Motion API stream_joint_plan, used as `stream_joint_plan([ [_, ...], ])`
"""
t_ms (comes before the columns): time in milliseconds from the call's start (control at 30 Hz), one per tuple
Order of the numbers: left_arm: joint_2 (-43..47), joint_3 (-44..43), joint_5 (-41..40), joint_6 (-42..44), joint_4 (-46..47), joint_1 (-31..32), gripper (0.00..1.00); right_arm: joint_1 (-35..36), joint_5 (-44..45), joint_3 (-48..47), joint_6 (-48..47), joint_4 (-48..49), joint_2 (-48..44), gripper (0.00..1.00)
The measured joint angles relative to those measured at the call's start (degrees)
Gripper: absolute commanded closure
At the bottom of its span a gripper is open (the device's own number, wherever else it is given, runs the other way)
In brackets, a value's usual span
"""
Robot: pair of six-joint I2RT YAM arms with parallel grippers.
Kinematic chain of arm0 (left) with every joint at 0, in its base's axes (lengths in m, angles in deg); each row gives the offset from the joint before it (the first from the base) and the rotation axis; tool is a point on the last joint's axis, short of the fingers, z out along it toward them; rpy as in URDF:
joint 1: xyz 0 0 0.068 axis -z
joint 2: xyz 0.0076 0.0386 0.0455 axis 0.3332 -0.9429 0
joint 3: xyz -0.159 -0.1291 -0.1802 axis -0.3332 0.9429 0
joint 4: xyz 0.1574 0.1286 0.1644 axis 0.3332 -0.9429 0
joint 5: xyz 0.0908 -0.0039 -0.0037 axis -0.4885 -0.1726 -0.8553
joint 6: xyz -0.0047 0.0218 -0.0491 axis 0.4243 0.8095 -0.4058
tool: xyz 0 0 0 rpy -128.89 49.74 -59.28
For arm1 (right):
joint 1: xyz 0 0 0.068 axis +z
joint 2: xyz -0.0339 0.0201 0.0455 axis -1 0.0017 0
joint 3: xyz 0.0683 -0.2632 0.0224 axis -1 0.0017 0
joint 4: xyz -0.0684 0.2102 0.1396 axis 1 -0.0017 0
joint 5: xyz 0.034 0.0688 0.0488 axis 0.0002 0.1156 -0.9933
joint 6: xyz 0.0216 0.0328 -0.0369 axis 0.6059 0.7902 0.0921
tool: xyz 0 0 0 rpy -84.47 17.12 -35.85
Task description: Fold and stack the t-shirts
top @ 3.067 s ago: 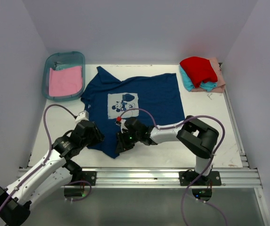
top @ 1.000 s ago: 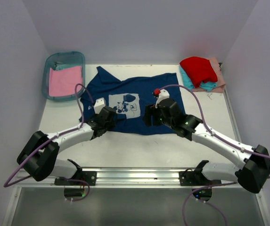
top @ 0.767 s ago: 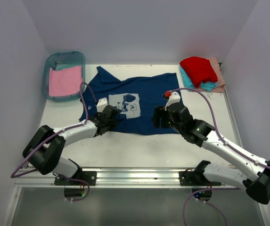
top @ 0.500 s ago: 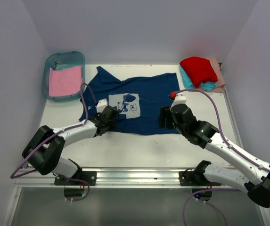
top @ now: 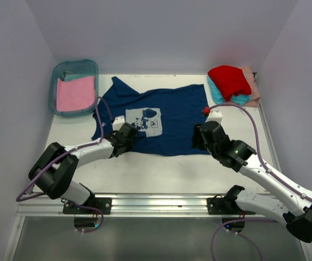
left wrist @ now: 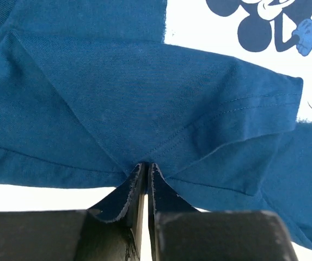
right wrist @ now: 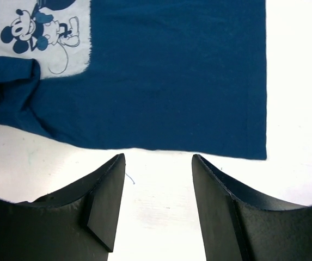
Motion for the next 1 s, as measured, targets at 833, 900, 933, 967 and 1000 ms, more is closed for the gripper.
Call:
stream_joint_plan([
  [833,26.5,-4.6,4.0,1.6,-15.3,0.0,1.00,-20.4,5.4,15.8,12.0,-3.8,0.5,0.01],
  [900,29.4,-4.4,4.6,1.5,-17.6,0.0,1.00,-22.2,4.8,17.4,13.0,-2.9,-0.2,0.01],
  [933,30.9,-4.3,4.9,1.4,-18.7,0.0,1.00,-22.9,4.4,17.9,13.3,-2.0,-0.3,0.02],
  [967,32.3,-4.3,5.1,1.2,-19.8,0.0,1.00,-23.5,4.0,18.3,13.6,-1.1,-0.3,0.05],
  [1000,33.6,-4.2,5.4,1.0,-20.9,0.0,1.00,-24.2,3.5,18.7,13.9,-0.1,-0.2,0.07],
])
